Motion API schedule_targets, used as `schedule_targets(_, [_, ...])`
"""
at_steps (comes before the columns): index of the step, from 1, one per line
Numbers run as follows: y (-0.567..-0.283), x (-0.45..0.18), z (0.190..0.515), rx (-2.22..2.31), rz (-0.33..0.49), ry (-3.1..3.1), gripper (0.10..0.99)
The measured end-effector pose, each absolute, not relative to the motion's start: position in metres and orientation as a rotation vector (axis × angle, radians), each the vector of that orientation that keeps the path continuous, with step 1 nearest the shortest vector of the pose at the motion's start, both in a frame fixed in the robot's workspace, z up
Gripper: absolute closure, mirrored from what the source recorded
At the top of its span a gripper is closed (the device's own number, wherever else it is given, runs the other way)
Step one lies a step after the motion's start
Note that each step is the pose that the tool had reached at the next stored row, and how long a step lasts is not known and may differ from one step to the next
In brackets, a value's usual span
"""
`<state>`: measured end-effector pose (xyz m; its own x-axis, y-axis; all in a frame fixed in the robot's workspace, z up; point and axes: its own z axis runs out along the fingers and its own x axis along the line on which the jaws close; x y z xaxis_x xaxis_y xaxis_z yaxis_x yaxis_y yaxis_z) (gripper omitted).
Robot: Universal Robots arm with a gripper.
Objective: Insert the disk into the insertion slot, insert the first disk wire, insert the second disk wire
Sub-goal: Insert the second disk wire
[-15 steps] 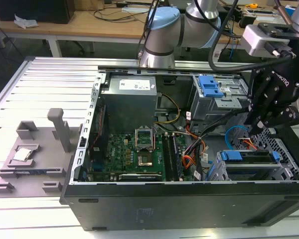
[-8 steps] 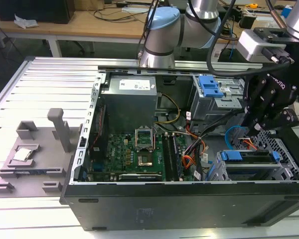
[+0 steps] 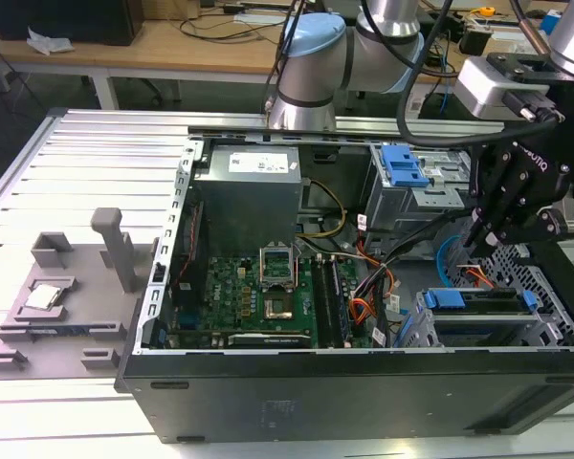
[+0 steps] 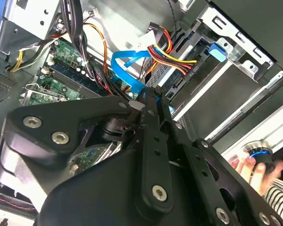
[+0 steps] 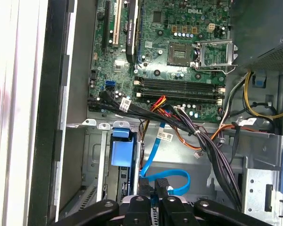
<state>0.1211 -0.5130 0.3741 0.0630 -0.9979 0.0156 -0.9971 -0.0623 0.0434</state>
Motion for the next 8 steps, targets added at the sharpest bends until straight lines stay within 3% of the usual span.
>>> schedule_targets(8, [-0.537, 0.122, 0.365, 2.257, -0.024, -2.119, 0.922])
